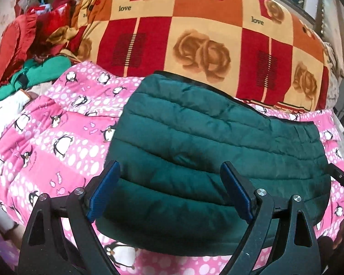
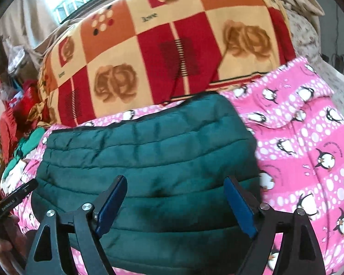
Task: Fold large clothes
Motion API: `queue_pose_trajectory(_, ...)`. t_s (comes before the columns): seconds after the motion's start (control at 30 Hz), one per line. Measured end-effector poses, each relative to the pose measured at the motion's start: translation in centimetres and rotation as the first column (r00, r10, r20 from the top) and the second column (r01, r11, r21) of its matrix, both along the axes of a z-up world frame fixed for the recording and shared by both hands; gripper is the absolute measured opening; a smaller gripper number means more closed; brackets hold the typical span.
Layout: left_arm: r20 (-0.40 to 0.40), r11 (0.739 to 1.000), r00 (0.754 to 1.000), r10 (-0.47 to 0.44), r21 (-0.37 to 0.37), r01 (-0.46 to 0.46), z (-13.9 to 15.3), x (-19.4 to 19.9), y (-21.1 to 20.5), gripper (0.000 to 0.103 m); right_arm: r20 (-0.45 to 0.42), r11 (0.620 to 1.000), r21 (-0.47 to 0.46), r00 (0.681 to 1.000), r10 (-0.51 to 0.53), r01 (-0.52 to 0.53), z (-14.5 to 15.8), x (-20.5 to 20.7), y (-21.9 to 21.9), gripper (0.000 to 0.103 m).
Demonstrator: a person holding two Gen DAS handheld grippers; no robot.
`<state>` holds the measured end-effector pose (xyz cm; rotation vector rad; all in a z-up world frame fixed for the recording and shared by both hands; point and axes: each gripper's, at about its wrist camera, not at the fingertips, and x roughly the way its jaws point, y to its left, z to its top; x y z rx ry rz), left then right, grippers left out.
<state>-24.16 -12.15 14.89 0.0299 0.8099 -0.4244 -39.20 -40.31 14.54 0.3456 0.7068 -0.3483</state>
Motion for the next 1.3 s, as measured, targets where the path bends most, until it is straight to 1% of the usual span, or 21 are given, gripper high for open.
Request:
queue_pose_trajectory(0.2, 0.046, 1.000, 0.999, 0.010, 0.021, -0.011, 0.1, -1.7, -0.8, 0.089, -0.015, 0.999, -0.052, 1.000, 0.015, -0.015, -0.4, 1.1, 3.5, 0.085)
queue_pose_trajectory(0.37, 0.090, 0.998, 0.996, 0.022, 0.057, -0.027, -0.1, -2.9, -1.2, 0.089, -0.022, 0.997, -0.063, 0.999, 0.035, -0.037, -0.9, 1.3, 5.1, 0.085)
queue_pose_trajectory(0.5, 0.111, 0.997, 0.994, 0.025, 0.071, -0.033, -0.1, -3.5, -1.3, 0.089, -0.023, 0.996, -0.076, 0.999, 0.045, -0.046, -0.9, 1.4, 6.0, 0.085)
queue_pose_trajectory(0.9, 0.130, 0.996, 0.991, 0.015, 0.085, -0.027, -0.2, -4.3, -1.7, 0.089, -0.016, 0.993, -0.108, 0.999, 0.049, -0.050, -0.8, 1.1, 6.9, 0.085)
queue_pose_trajectory(1.03, 0.136, 0.996, 0.991, 0.012, 0.091, -0.024, -0.2, -4.6, -1.9, 0.089, -0.016, 0.993, -0.105, 0.999, 0.049, -0.051, -0.8, 1.0, 6.9, 0.085)
queue_pose_trajectory(1.17, 0.138, 0.995, 0.990, 0.011, 0.094, -0.024, -0.3, -4.7, -1.9, 0.089, -0.018, 0.994, -0.101, 0.999, 0.051, -0.052, -0.9, 1.0, 6.8, 0.090)
queue_pose_trajectory(1.3, 0.137, 0.996, 0.990, 0.013, 0.090, -0.025, -0.3, -4.7, -1.9, 0.089, -0.020, 0.994, -0.101, 0.999, 0.051, -0.052, -0.9, 1.0, 6.7, 0.090)
